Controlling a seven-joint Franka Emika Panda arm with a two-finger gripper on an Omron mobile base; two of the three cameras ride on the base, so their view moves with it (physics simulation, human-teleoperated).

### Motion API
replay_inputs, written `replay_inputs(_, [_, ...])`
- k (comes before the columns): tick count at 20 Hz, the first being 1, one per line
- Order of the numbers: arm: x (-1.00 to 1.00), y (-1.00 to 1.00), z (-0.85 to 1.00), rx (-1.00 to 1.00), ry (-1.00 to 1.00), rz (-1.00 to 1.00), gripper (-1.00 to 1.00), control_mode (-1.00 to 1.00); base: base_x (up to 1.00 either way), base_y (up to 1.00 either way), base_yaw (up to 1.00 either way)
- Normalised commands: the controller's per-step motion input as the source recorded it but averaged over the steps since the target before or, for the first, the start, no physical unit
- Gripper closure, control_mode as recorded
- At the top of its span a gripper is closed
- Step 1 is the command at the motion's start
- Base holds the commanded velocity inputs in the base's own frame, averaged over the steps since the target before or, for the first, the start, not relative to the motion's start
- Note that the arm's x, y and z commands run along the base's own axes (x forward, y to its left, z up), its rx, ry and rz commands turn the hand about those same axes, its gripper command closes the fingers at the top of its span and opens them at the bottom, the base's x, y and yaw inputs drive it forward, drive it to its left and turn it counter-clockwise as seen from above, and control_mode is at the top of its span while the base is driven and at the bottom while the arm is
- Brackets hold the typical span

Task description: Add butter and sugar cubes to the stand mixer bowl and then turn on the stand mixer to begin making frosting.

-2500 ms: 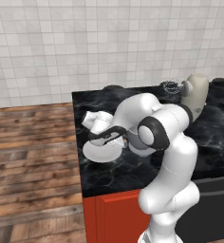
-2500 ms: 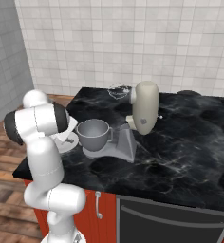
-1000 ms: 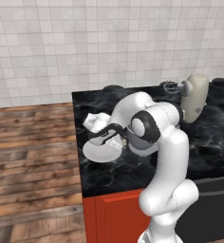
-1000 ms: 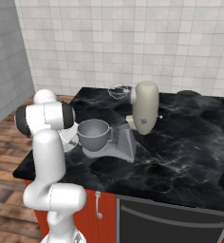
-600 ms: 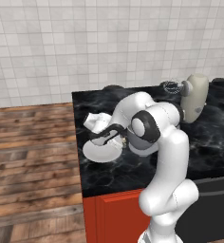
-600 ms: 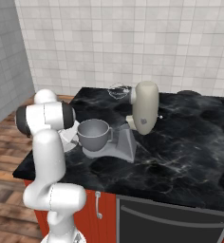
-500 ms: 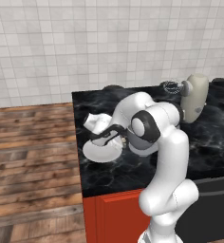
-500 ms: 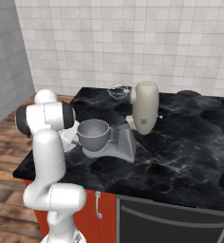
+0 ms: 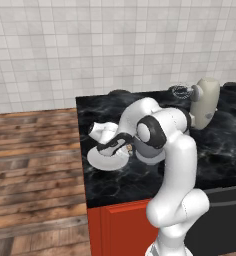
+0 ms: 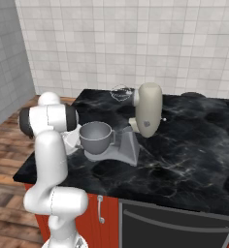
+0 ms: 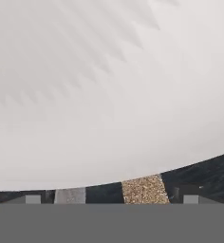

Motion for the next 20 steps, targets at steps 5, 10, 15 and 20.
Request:
replay_inputs(5, [0.18,0.00,-0.31,0.00,0.00,0.00,-1.00,-1.00,0.00,0.00,0.00])
replay_inputs(10, [0.09,0.00,-0.35,0.00,0.00,0.00,-1.00,-1.00,0.00,0.00,0.00])
replay_inputs(15, [0.05,-0.01,-0.42,0.00,0.00,0.00,1.00,-1.00,0.00,0.00,0.00])
replay_inputs(20, [0.05,0.00,-0.41,0.00,0.00,0.00,1.00,-1.00,0.00,0.00,0.00])
